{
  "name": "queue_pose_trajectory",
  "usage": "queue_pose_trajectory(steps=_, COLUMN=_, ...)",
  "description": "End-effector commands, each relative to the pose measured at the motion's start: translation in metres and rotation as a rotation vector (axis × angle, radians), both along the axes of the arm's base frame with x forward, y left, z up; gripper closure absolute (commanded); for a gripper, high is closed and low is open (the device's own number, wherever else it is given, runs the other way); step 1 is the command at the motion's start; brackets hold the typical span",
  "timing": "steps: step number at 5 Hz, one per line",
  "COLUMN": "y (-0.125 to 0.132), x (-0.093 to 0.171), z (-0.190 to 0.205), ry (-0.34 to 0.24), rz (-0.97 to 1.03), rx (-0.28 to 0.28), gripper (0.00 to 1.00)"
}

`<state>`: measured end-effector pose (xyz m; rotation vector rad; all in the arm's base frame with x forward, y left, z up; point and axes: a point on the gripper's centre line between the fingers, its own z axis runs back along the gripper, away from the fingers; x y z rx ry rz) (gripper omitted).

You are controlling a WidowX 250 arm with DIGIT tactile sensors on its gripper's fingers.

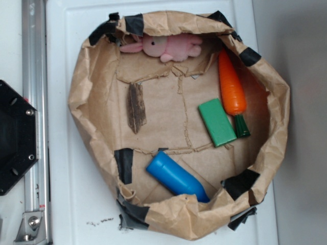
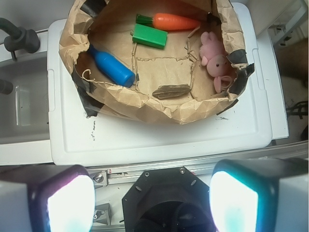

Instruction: Grab the wood chip.

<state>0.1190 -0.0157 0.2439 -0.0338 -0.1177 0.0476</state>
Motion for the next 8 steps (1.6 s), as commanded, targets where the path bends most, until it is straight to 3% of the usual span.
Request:
queue_pose_trajectory(steps=1, y=0.0, x=0.0, z=0.0, ry=0.0, rz=0.0, rx=0.0, gripper=0.0)
queue_pose_trajectory(steps=2, y=0.014, x=0.05, z=-0.041, ry=-0.002, rz=0.032, rx=-0.04, gripper=0.0)
queue_pose_trajectory(steps=3, y=0.022, x=0.083, z=-0.065, ry=0.04, rz=0.184, rx=-0.066, gripper=0.0)
queue_pose_trajectory(steps=4, y=0.027, x=0.098, z=-0.09, ry=0.059, rz=0.423, rx=-0.108, gripper=0.0)
queue_pose_trajectory(steps=5, y=0.031, x=0.117, z=-0.128, ry=0.102, rz=0.583, rx=-0.081, gripper=0.0)
queue_pose_trajectory(steps=6, y=0.037, x=0.12, z=-0.152, ry=0.131, rz=0.683, rx=-0.017, gripper=0.0)
queue_pose_trajectory(steps=7, y=0.04, x=0.118, z=-0.18, ry=0.185, rz=0.754, rx=-0.011, gripper=0.0)
queue_pose_trajectory(steps=8, y=0.042, x=0.087, z=-0.186, ry=0.215, rz=0.723, rx=0.006, gripper=0.0)
